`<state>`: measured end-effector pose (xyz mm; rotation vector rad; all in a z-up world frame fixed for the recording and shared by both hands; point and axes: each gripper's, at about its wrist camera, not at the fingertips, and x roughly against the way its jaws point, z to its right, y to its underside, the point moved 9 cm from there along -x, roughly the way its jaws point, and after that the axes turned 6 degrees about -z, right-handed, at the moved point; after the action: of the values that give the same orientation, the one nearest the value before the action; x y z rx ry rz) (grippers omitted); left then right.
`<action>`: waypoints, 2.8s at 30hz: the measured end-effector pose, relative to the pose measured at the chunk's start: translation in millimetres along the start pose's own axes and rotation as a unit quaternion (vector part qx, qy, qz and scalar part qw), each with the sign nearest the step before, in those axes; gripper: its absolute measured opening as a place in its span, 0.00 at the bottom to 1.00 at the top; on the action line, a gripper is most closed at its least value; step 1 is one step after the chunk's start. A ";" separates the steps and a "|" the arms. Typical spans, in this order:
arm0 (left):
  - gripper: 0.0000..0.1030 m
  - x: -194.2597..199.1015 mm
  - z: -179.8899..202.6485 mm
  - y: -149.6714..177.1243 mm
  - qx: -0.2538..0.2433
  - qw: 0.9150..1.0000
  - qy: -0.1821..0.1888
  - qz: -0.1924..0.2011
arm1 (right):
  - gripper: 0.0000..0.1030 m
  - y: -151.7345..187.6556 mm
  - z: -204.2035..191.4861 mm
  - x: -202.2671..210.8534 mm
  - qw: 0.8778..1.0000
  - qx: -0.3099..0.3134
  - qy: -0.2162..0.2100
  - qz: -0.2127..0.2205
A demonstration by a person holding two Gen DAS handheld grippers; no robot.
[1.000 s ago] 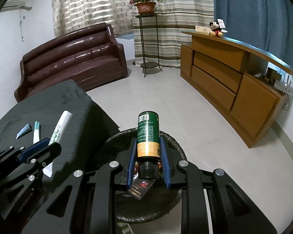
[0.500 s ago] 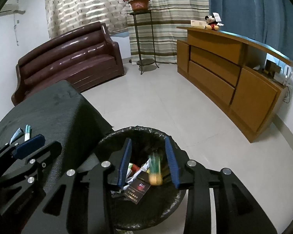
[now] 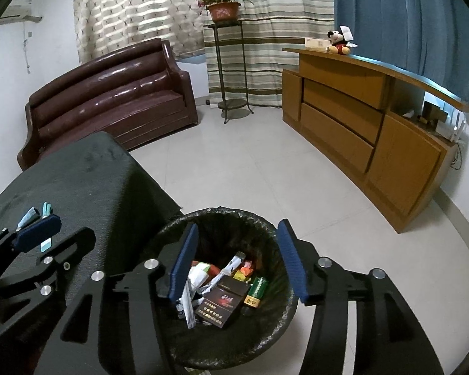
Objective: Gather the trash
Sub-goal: 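Open both grippers to drop the white tube and green can into the bin, then move both open tools back over the two tubes on the table, then grasp the blue tube with the left gripper while the right holds the teal-capped tube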
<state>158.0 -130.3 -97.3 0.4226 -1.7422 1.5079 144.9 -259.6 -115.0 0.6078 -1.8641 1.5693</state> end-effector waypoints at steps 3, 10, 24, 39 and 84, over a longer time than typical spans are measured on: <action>0.55 3.6 -5.0 0.4 0.003 1.000 -0.002 0.000 | 0.54 -0.4 -2.2 -0.2 1.000 0.002 -0.001 -0.002; 0.61 15.9 -25.7 3.2 0.011 1.000 -0.016 0.007 | 0.54 -0.1 -15.1 2.5 1.000 0.010 -0.011 -0.007; 0.61 35.7 -127.3 24.0 0.050 0.996 -0.075 -0.003 | 0.55 1.5 -97.6 3.7 0.996 0.059 -0.059 -0.017; 0.61 47.0 -208.2 42.3 0.082 0.989 -0.119 -0.016 | 0.55 5.8 -192.3 -8.6 0.986 0.114 -0.115 -0.042; 0.62 -5.4 -255.9 35.2 0.053 0.991 -0.083 -0.089 | 0.20 25.3 -255.0 -35.6 0.969 0.174 -0.133 -0.111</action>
<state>223.2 118.0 -126.9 0.7569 -1.7046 1.4740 194.2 -6.2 -131.9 1.1921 -1.6389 1.7414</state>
